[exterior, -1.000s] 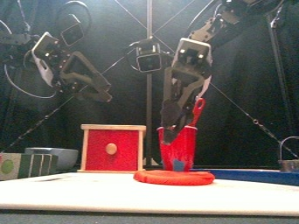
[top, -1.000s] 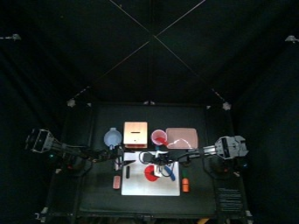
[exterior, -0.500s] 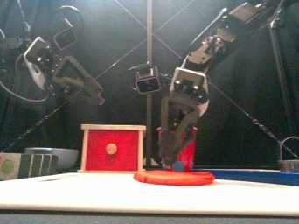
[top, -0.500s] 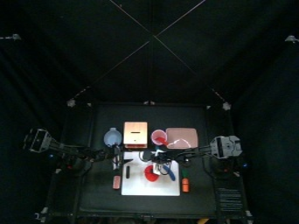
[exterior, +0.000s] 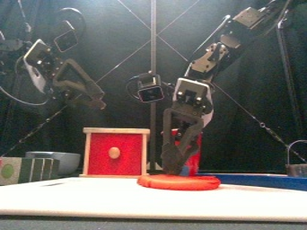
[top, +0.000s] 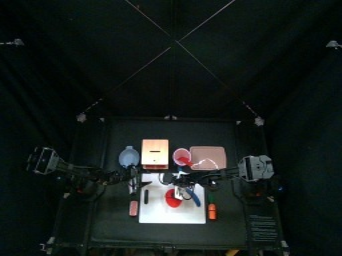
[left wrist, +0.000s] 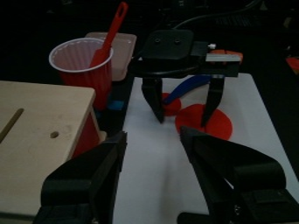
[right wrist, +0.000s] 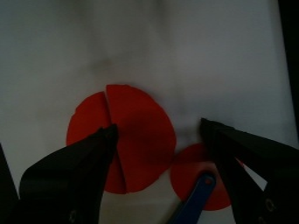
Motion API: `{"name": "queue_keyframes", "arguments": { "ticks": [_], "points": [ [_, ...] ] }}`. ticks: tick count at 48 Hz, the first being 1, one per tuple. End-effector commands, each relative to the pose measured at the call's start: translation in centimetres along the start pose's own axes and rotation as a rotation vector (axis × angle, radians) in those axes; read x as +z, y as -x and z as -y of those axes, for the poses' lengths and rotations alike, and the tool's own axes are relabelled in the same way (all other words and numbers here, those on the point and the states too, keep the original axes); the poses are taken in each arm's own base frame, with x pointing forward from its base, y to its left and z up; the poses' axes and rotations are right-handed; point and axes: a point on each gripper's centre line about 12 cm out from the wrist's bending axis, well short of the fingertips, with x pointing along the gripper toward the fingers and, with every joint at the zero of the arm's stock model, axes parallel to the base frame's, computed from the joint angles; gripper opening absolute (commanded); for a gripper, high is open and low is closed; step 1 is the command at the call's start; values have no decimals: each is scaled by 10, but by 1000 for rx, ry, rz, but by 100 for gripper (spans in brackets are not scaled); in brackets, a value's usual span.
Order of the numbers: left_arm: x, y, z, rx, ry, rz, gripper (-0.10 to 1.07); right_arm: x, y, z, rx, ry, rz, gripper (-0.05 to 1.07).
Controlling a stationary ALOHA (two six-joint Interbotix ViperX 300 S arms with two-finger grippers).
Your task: Place top half of cut dough on plate
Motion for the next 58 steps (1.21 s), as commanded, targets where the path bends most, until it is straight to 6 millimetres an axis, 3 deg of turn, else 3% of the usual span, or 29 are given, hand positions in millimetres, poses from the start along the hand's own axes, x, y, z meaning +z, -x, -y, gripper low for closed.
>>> {"name": "queue_keyframes", "arguments": {
  "ticks": [1, 24, 44, 58],
  "points": [
    [5, 0, 0, 2, 5, 20, 87, 12, 8, -8, 18, 1, 41, 102],
    [5, 0, 1, 2, 7, 19, 87, 6, 5, -22, 44, -2, 18, 102],
    [5, 0, 1, 2, 9, 19, 87, 2, 2, -20, 40, -12, 2, 101],
    [5, 0, 1, 2, 9, 18, 87, -1, 0, -20, 39, -14, -9, 87]
  ]
}}
